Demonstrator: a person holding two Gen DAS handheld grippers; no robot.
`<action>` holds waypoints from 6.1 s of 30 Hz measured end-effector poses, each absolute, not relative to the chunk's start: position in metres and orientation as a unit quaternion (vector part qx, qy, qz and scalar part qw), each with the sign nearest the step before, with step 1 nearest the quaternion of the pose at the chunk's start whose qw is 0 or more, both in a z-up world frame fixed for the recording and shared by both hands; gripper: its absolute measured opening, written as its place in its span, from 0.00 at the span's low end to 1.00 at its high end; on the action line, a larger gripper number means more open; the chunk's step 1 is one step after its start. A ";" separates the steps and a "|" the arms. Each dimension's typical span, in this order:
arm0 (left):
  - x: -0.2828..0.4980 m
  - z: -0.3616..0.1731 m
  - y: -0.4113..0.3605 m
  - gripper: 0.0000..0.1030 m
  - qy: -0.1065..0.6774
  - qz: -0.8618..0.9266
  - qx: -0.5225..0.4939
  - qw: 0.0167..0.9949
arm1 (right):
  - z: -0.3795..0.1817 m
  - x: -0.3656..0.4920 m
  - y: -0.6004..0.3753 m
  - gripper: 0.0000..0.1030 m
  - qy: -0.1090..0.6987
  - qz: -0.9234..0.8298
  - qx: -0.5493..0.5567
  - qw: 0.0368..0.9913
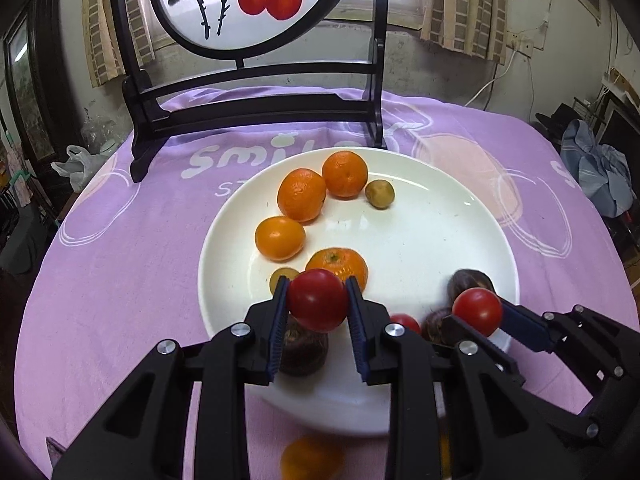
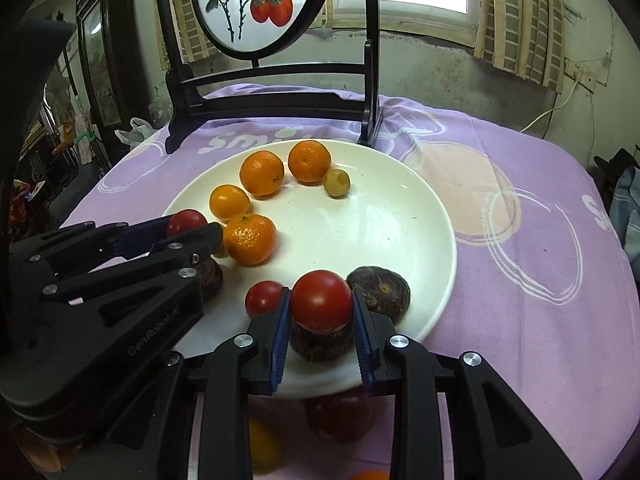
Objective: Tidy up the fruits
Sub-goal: 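Carry both red tomatoes onto the plate and open both tools, then grasp an orange with the right tool while the left tool grasps a yellow-orange fruit, then carry the orange and yellow-orange fruit onto the plate and release both, then grasp a yellow-orange fruit with the left tool while the right tool grasps a dark red tomato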
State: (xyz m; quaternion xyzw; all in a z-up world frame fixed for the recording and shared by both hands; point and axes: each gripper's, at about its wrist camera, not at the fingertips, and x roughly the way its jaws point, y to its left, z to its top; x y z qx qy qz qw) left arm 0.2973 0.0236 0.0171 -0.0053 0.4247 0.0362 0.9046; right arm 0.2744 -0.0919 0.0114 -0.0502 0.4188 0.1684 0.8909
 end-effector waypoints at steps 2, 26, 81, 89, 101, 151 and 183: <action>0.302 0.016 0.023 0.29 0.423 0.042 -0.006 0.905 | 0.009 0.279 -0.091 0.32 0.423 0.167 -0.044 0.890; 0.175 0.027 0.022 0.84 0.408 0.058 -0.018 0.911 | 0.021 0.170 -0.150 0.48 0.398 0.150 -0.019 0.905; 0.151 -0.043 0.038 0.82 0.460 0.032 -0.031 0.887 | -0.028 0.127 -0.155 0.39 0.449 0.144 -0.011 0.882; 0.159 -0.041 0.041 0.74 0.462 0.041 -0.038 0.885 | -0.025 0.123 -0.149 0.39 0.451 0.158 -0.026 0.878; 0.196 -0.037 0.025 0.54 0.475 0.039 0.010 0.879 | -0.024 0.124 -0.155 0.39 0.452 0.154 -0.013 0.879; 0.303 0.011 0.035 0.37 0.444 0.039 -0.032 0.895 | 0.018 0.300 -0.101 0.49 0.396 0.146 -0.046 0.905; 0.150 0.003 -0.018 0.71 0.441 -0.001 -0.022 0.897 | 0.016 0.160 -0.186 0.56 0.397 0.131 0.038 0.908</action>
